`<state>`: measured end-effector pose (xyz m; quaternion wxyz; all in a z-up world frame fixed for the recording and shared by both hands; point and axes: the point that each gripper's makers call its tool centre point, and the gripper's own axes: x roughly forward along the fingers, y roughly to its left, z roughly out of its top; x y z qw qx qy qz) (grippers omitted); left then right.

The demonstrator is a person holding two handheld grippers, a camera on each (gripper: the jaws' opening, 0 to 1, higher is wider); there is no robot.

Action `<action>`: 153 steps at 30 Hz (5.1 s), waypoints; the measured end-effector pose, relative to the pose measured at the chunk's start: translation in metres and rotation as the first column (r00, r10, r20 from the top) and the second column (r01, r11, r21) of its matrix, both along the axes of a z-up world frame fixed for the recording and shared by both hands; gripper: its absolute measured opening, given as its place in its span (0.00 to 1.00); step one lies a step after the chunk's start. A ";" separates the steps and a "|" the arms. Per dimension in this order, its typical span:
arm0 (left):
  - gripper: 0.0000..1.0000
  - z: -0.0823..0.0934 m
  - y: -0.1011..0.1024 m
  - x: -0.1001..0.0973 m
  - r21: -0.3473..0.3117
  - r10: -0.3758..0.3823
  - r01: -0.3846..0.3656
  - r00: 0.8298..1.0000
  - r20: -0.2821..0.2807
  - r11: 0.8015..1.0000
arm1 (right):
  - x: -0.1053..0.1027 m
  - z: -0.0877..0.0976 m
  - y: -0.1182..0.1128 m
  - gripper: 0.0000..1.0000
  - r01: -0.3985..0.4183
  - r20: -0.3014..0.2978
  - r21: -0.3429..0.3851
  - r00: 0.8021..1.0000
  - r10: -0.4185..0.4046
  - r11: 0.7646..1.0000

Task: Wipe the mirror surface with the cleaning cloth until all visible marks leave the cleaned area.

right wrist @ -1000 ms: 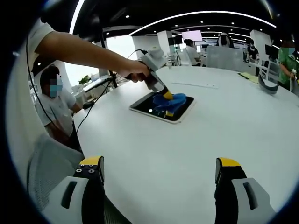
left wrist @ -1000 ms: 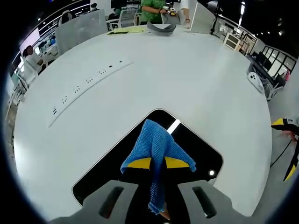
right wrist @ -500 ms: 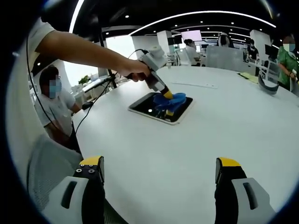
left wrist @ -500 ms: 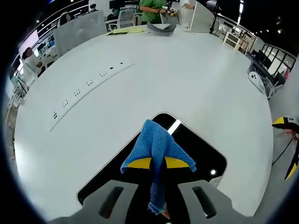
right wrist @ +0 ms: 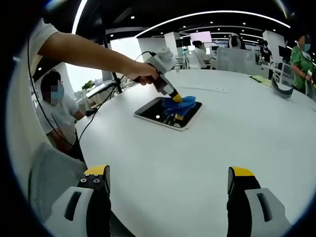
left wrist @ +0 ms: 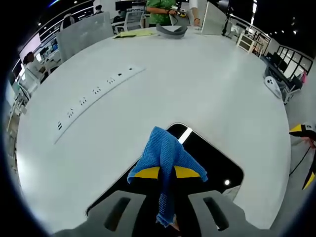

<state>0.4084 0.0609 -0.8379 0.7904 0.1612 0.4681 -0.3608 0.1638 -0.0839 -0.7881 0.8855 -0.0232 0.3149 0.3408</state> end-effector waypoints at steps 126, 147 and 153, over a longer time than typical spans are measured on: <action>0.11 0.001 -0.023 -0.007 -0.006 -0.035 0.035 0.999 0.036 0.999 | -0.005 0.004 -0.003 0.99 0.001 0.003 -0.002 1.000 -0.001 1.000; 0.11 0.001 -0.025 -0.024 -0.009 -0.029 0.029 0.999 0.031 1.000 | -0.010 0.004 -0.001 0.99 -0.004 0.004 0.006 1.000 0.004 1.000; 0.10 0.001 -0.025 -0.029 -0.006 -0.038 0.038 0.999 0.024 0.999 | -0.010 0.005 0.001 0.99 -0.008 0.009 0.008 1.000 0.008 1.000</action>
